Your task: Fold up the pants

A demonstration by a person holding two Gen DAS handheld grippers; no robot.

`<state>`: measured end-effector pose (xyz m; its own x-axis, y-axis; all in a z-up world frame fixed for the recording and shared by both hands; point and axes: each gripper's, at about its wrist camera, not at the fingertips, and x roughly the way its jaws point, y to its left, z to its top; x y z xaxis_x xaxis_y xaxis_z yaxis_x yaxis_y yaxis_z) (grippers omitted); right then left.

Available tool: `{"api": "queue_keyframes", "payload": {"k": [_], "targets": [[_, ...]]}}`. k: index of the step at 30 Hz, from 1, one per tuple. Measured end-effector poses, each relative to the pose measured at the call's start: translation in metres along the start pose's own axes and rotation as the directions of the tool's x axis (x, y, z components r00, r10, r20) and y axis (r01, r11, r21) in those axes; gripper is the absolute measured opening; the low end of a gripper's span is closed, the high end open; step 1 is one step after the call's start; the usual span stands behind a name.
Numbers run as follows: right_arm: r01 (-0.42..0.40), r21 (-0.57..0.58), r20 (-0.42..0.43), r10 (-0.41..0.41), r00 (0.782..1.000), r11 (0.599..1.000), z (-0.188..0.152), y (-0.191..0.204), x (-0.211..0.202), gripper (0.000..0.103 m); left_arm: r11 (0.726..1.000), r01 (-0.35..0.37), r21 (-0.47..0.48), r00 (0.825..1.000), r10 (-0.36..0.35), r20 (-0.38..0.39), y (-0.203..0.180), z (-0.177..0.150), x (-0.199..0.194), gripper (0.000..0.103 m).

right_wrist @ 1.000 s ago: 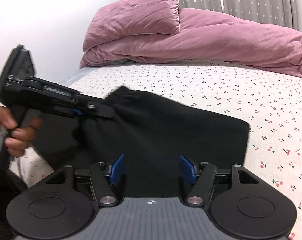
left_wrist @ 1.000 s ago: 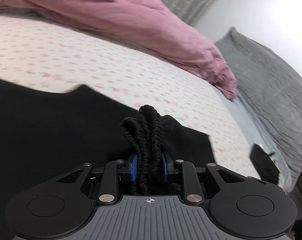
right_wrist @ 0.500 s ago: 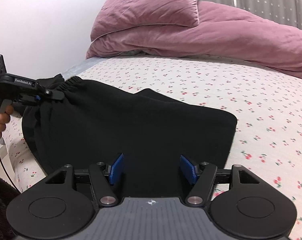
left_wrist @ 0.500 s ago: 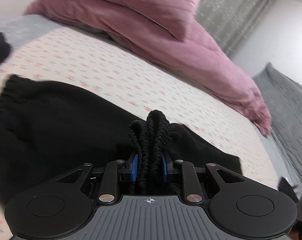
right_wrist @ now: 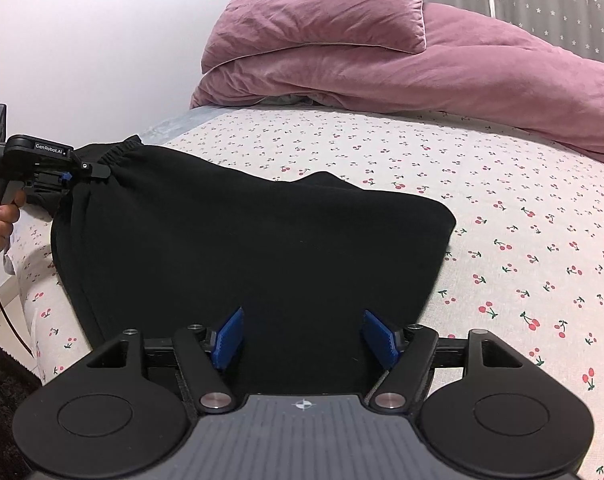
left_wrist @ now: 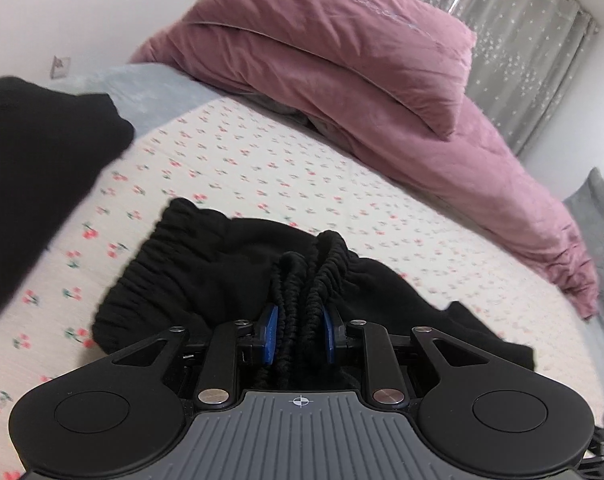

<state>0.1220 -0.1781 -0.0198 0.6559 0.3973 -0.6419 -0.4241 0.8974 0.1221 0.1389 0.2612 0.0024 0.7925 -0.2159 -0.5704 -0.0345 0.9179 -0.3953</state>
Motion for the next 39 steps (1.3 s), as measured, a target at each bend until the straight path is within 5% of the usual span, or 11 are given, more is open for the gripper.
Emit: {"api": "queue_keyframes", "payload": {"k": [7,11,16,21,25,28,32,39], "targets": [[0.010,-0.020,-0.017,-0.010,1.000,1.000,-0.002,0.004,0.002,0.073,0.986,-0.125,0.113,0.992,0.124,0.014,-0.013,-0.009,0.010,0.035],[0.011,-0.014,-0.001,-0.011,1.000,1.000,-0.001,0.003,-0.006,0.075,0.973,-0.179,0.146,0.975,0.155,0.162,-0.025,-0.013,-0.016,0.079],[0.036,0.012,-0.009,-0.036,0.999,0.999,-0.002,-0.002,-0.007,0.077,0.975,-0.135,0.179,0.974,0.097,0.204,-0.048,-0.024,-0.027,0.080],[0.056,0.024,-0.001,-0.056,0.998,0.998,-0.004,-0.002,-0.011,0.077,0.957,-0.019,0.289,0.995,-0.011,0.102,-0.081,-0.047,-0.009,0.080],[0.043,0.008,0.019,-0.043,0.999,0.999,0.000,0.006,-0.005,0.077,0.919,0.102,0.380,0.995,-0.102,-0.022,-0.106,-0.068,0.014,0.080],[0.022,-0.019,0.003,-0.022,1.000,1.000,0.000,0.013,0.005,0.077,0.878,0.142,0.457,0.989,-0.108,-0.099,-0.119,-0.082,0.030,0.080],[0.043,-0.117,-0.053,-0.049,0.997,0.992,-0.011,0.023,0.016,0.077,0.843,0.109,0.527,0.990,-0.042,-0.138,-0.116,-0.092,0.034,0.080],[0.034,-0.154,-0.061,-0.044,0.997,0.987,-0.019,0.018,0.005,0.077,0.818,0.122,0.562,0.986,-0.038,-0.159,-0.084,-0.089,0.018,0.080]]}}
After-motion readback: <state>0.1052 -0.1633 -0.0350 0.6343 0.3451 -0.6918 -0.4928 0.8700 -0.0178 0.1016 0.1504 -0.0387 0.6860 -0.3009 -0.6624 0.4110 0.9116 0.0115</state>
